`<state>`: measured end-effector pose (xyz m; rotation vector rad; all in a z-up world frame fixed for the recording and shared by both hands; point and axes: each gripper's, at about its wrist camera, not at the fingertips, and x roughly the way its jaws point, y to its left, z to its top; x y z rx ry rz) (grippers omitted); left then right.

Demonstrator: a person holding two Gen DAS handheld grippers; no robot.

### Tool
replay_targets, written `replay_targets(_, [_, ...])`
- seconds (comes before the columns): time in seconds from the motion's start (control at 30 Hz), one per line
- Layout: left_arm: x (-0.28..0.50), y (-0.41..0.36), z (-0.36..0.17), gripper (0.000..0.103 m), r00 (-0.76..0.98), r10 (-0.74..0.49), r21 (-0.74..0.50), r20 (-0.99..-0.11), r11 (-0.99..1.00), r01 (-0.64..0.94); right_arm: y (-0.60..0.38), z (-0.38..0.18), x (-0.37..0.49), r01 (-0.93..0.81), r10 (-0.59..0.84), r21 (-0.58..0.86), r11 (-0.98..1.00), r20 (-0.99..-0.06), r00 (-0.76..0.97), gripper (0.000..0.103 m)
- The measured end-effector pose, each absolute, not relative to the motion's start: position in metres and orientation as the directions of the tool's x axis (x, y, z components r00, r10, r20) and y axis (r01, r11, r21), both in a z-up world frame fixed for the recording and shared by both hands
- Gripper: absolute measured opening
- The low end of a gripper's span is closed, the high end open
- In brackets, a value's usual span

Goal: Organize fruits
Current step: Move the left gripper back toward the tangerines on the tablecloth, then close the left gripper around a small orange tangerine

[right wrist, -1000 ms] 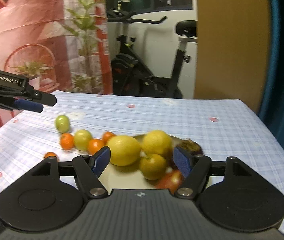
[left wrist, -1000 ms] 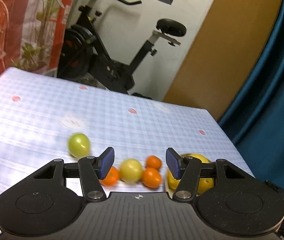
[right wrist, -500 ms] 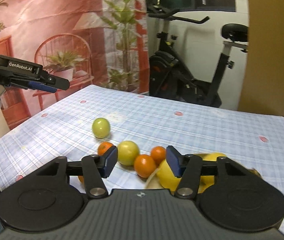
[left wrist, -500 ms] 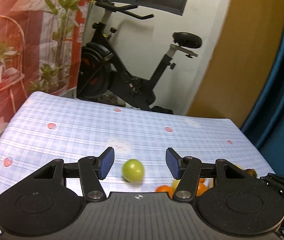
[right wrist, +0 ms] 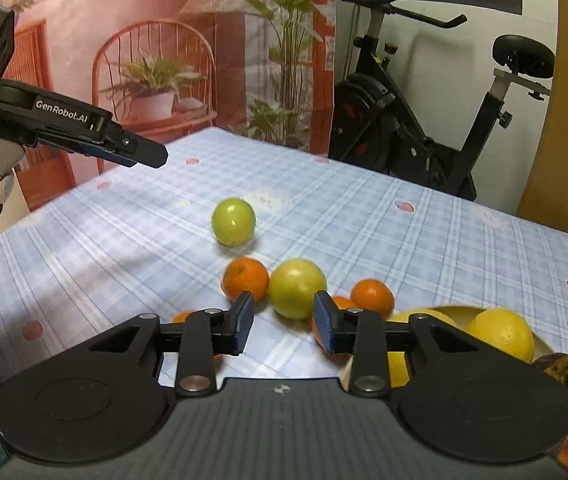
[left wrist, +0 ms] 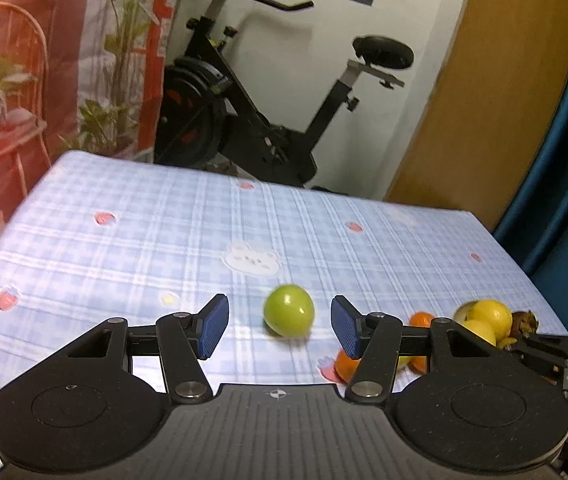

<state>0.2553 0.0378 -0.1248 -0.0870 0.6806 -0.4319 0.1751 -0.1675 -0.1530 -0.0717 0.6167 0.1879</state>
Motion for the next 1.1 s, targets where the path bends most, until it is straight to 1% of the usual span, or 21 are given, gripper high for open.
replay_targets(0.27, [0.243, 0.018, -0.141, 0.059, 0.629, -0.469, -0.235, -0.62, 0.876, 0.421, -0.178, -0.157, 0.18, -0.178, 0.128, -0.026, 0.984, -0.593, 0.795, 0.036])
replay_targets(0.43, [0.234, 0.011, -0.149, 0.059, 0.596, -0.481, -0.235, -0.643, 0.864, 0.445, -0.182, -0.159, 0.191, -0.188, 0.119, -0.054, 0.981, -0.596, 0.794, 0.036])
replay_targets(0.67, [0.21, 0.0, -0.158, 0.059, 0.544, -0.508, -0.267, -0.668, 0.846, 0.462, -0.184, -0.167, 0.208, -0.219, 0.106, -0.103, 0.97, -0.634, 0.766, 0.036])
replay_targets(0.8, [0.198, -0.014, -0.166, 0.059, 0.541, -0.492, -0.214, -0.682, 0.842, 0.496, -0.183, -0.173, 0.217, -0.235, 0.096, -0.126, 0.964, -0.658, 0.747, 0.036])
replay_targets(0.97, [0.196, -0.022, -0.175, 0.059, 0.539, -0.467, -0.179, -0.701, 0.846, 0.502, -0.18, -0.176, 0.221, -0.24, 0.083, -0.146, 0.96, -0.67, 0.738, 0.036])
replay_targets(1.1, [0.198, -0.019, -0.178, 0.059, 0.541, -0.46, -0.185, -0.704, 0.855, 0.485, -0.18, -0.176, 0.221, -0.242, 0.078, -0.154, 0.958, -0.671, 0.737, 0.037])
